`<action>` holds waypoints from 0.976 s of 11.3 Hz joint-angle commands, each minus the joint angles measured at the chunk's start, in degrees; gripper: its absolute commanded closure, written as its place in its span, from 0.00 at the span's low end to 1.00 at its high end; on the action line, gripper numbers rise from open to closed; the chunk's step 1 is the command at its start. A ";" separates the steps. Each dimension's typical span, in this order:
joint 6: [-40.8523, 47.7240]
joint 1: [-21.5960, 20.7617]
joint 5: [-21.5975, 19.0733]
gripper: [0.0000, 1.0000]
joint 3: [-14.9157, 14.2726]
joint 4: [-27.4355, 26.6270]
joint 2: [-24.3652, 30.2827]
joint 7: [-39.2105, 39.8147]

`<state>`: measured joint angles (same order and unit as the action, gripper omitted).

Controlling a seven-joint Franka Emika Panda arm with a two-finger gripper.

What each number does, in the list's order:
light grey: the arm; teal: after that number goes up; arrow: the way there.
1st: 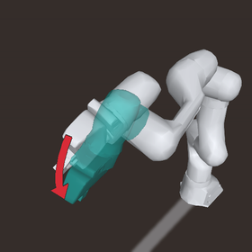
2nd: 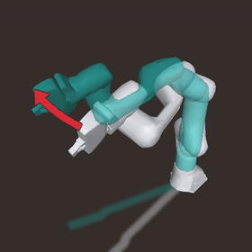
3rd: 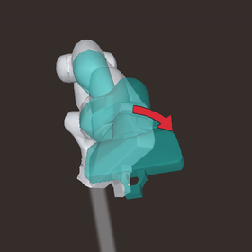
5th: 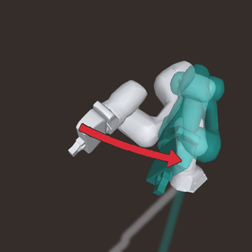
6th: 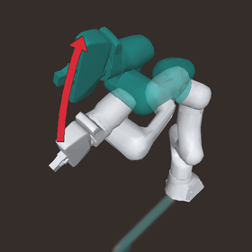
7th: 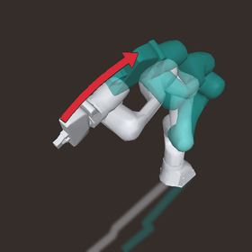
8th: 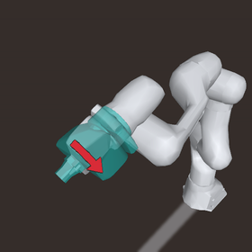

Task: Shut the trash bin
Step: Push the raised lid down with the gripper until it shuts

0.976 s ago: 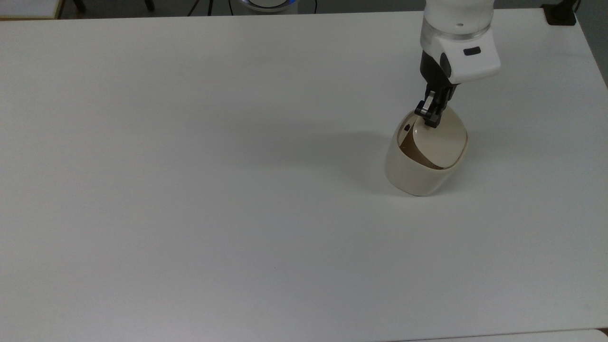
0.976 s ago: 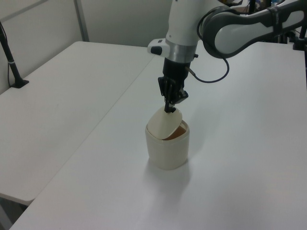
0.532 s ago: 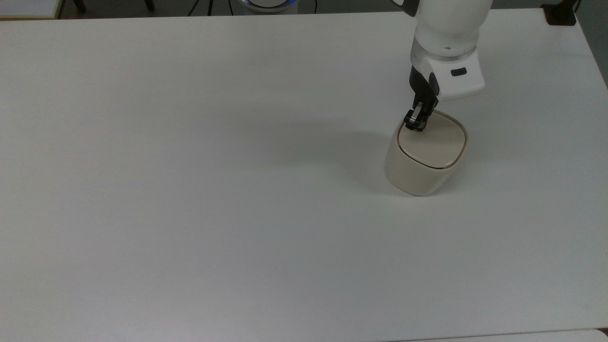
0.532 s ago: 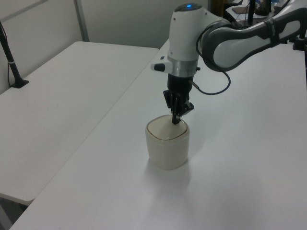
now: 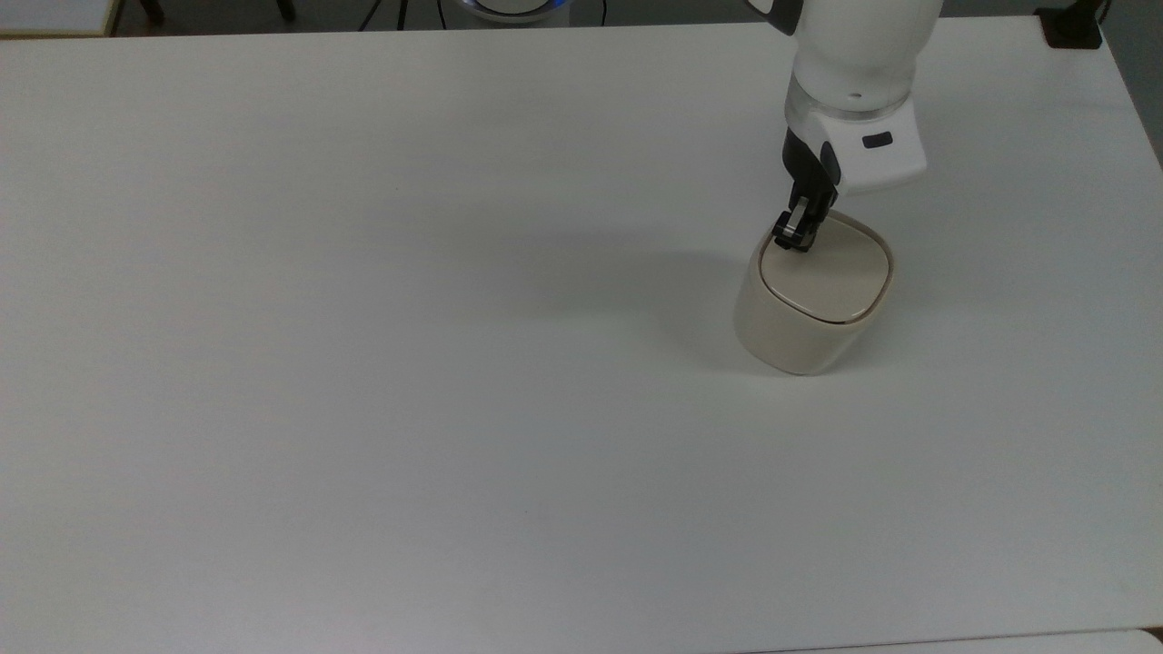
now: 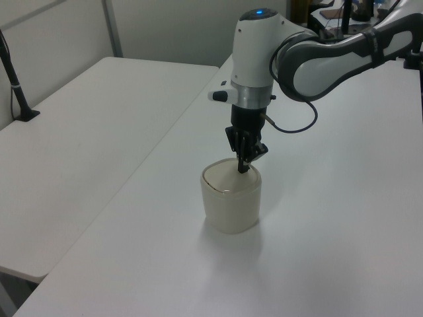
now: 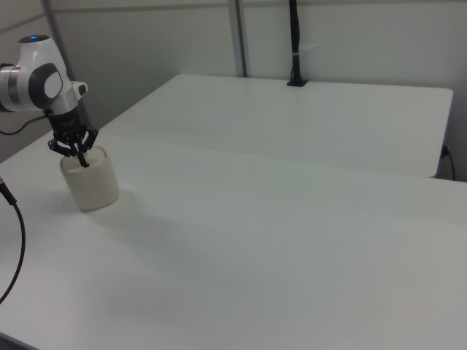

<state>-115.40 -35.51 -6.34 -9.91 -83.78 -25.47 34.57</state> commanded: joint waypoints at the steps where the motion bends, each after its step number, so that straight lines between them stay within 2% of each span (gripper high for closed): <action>1: 0.79 -0.87 -0.86 0.41 -0.46 -0.50 1.38 -5.54; 3: 1.31 -0.96 -0.34 0.00 -0.46 -0.59 3.75 -8.28; 6: 2.46 -0.79 0.02 0.00 -0.55 -0.33 5.43 -8.03; 9: -0.42 -0.79 5.71 0.00 -0.37 -0.33 2.89 -8.20; 11: -0.80 -0.96 5.64 0.00 -0.46 -0.33 4.01 -8.64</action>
<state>-114.91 -35.66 -1.91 -9.90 -83.44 -22.45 27.53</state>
